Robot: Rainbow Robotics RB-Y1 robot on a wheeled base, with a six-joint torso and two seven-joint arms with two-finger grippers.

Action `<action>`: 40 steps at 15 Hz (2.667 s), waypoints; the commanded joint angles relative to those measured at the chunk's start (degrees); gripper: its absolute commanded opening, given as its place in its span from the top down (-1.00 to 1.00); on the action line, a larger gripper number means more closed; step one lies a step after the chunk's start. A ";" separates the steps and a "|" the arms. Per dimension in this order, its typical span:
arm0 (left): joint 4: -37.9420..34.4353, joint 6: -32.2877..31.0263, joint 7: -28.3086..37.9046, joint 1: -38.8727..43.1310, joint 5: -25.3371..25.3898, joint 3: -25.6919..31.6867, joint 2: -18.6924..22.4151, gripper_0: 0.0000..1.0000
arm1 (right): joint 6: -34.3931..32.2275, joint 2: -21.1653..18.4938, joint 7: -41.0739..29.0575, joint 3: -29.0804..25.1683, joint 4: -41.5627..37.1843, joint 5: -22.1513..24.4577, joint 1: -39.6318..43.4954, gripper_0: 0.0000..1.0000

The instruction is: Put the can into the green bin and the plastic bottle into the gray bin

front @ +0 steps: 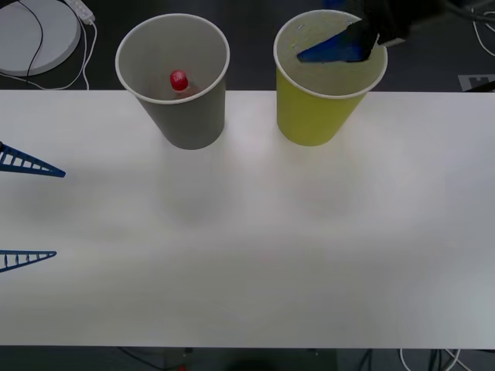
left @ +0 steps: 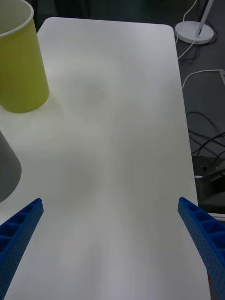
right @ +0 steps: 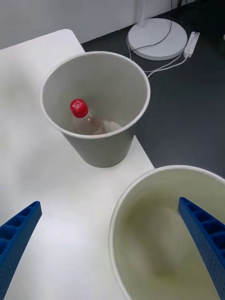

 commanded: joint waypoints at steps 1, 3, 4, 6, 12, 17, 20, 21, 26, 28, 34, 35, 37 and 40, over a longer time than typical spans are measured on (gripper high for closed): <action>0.00 0.00 0.00 0.00 0.00 0.00 0.00 -1.00 | 3.01 -2.94 1.66 -4.90 -7.53 -1.08 9.72 -1.00; 0.00 0.00 0.00 0.00 0.00 0.00 0.00 -1.00 | 4.41 -4.08 4.65 -8.94 -11.31 -2.14 16.14 -1.00; 0.00 0.00 0.00 0.00 0.00 0.00 0.00 -1.00 | 4.59 -4.35 7.72 -10.96 -11.40 -5.66 19.22 -1.00; 0.00 0.00 0.00 0.00 0.00 0.00 0.00 -1.00 | 4.85 -5.40 15.99 -13.43 -9.99 -13.92 24.40 -1.00; 0.00 0.00 0.00 0.00 0.00 0.00 0.00 -1.00 | 3.27 -8.48 38.31 -22.92 -10.26 -29.47 42.51 -1.00; 0.00 0.00 0.00 0.00 0.00 0.00 0.00 -1.00 | -5.34 -8.39 49.91 -32.23 -9.38 -35.45 53.76 -1.00; 0.00 0.00 0.00 0.00 0.00 0.00 0.00 -1.00 | -9.56 -8.39 54.66 -34.96 -7.44 -38.00 57.80 -1.00; 0.00 0.00 0.00 0.00 0.00 0.00 0.00 -1.00 | -10.62 -8.48 55.18 -35.57 -7.00 -38.17 58.59 -1.00; 0.00 0.00 0.00 0.00 0.00 0.00 0.00 -1.00 | -15.36 -7.16 56.41 -38.21 -5.69 -37.91 61.49 -1.00; 0.00 0.00 0.00 0.00 0.00 0.00 0.00 -1.00 | -15.80 -6.81 57.12 -39.27 -6.56 -38.00 63.60 -1.00; 0.00 0.00 0.00 0.00 0.00 0.00 0.00 -1.00 | -15.80 -4.96 59.14 -41.90 -10.61 -37.56 69.14 -1.00; 0.00 0.00 0.00 0.00 0.00 0.00 0.00 -1.00 | -15.80 -4.52 59.32 -42.17 -11.05 -37.38 69.58 -1.00; 0.00 0.00 0.00 0.00 0.00 0.00 0.00 -1.00 | -15.80 -4.44 59.58 -42.17 -11.31 -37.21 69.84 -1.00; 0.00 0.00 0.00 0.00 0.00 0.00 0.00 -1.00 | -15.80 -4.44 59.58 -42.25 -11.31 -36.68 69.84 -1.00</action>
